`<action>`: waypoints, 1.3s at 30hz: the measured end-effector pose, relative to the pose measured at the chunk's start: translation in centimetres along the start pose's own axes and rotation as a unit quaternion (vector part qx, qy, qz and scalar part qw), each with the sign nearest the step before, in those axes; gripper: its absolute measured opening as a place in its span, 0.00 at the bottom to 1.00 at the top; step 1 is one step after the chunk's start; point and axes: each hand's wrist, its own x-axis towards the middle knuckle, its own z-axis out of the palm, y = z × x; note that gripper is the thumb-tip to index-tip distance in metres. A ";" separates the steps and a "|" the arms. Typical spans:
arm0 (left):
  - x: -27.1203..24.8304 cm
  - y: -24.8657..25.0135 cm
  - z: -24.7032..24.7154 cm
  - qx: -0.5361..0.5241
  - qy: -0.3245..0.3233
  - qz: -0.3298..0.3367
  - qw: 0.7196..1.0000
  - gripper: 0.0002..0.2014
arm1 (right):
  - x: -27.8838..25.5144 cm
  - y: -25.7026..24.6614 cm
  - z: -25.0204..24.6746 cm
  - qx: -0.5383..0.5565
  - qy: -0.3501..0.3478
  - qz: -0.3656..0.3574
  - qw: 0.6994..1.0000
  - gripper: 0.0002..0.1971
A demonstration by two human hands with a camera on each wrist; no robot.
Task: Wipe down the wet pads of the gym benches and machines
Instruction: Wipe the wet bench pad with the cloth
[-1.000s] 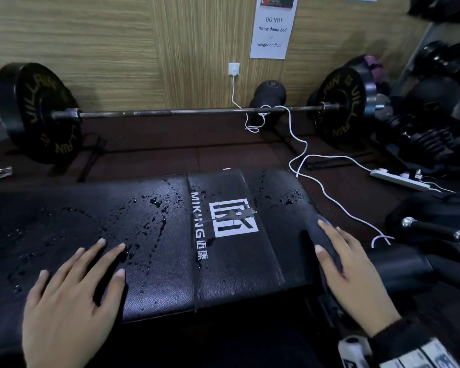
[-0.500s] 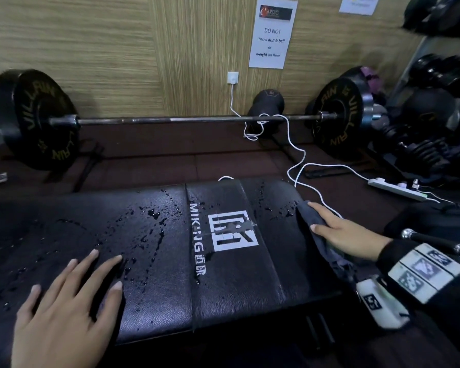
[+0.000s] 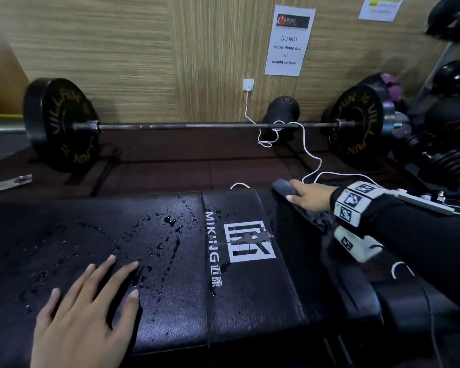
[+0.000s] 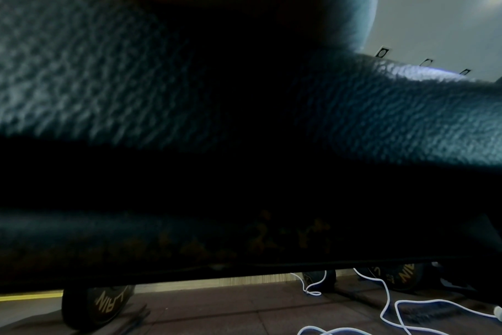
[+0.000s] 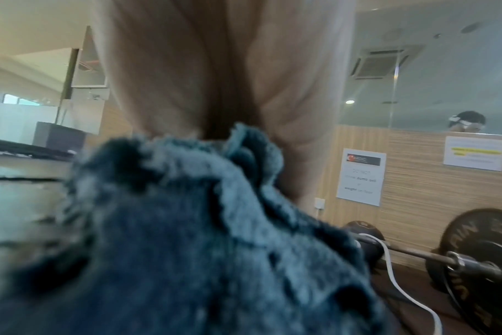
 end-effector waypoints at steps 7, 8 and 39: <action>-0.1 -0.3 -0.1 0.006 -0.014 -0.003 1.000 0.24 | -1.4 -7.5 1.2 -0.050 -0.056 -0.110 0.991 0.32; -0.2 -0.3 -0.1 0.005 -0.013 -0.003 1.000 0.24 | -2.2 -7.7 1.9 -0.052 -0.073 -0.127 0.988 0.33; -0.1 -0.3 -0.2 0.007 -0.013 -0.002 1.000 0.24 | -7.0 -0.5 3.9 0.047 -0.060 -0.269 0.960 0.30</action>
